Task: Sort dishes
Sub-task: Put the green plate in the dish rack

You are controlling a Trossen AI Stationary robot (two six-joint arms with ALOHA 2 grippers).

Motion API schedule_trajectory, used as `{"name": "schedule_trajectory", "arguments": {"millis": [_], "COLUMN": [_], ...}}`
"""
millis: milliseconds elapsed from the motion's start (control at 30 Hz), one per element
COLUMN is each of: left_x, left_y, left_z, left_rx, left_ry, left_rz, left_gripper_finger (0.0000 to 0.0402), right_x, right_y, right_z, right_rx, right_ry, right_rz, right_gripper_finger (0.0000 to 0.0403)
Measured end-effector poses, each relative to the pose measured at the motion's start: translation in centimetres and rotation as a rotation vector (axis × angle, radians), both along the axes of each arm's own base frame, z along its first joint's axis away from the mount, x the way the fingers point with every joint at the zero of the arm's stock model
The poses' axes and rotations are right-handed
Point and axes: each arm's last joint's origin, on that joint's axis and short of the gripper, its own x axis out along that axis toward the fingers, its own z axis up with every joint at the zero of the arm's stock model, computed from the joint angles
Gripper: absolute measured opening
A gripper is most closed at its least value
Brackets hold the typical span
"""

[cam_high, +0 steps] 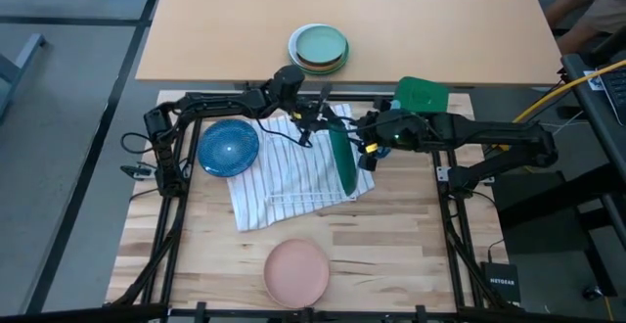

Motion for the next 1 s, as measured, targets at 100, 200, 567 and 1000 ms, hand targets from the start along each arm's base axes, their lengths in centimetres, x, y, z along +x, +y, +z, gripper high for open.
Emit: {"name": "schedule_trajectory", "arguments": {"millis": [100,200,567,1000], "left_x": [0.3,0.5,0.8,0.5], "left_y": [-0.4,-0.7,-1.1,-1.9], "left_z": [-0.1,-0.1,0.0,0.6], "left_rx": [-0.044,-0.054,-0.124,-0.293], "left_ry": [0.028,0.039,0.059,0.131], "left_rz": [0.051,0.113,0.187,0.195], "left_gripper_finger": [0.0047,0.0047,0.0129,0.0146], "right_x": [0.0,0.0,0.0,0.0], "right_y": [0.0,0.0,0.0,0.0], "right_z": [0.0,0.0,0.0,0.0], "right_rx": [0.002,0.002,0.004,0.003], "right_ry": [0.001,0.002,0.001,0.001], "right_rz": [0.003,0.003,0.006,0.005], "right_gripper_finger": [0.0186,0.0186,0.0186,0.0186]}}
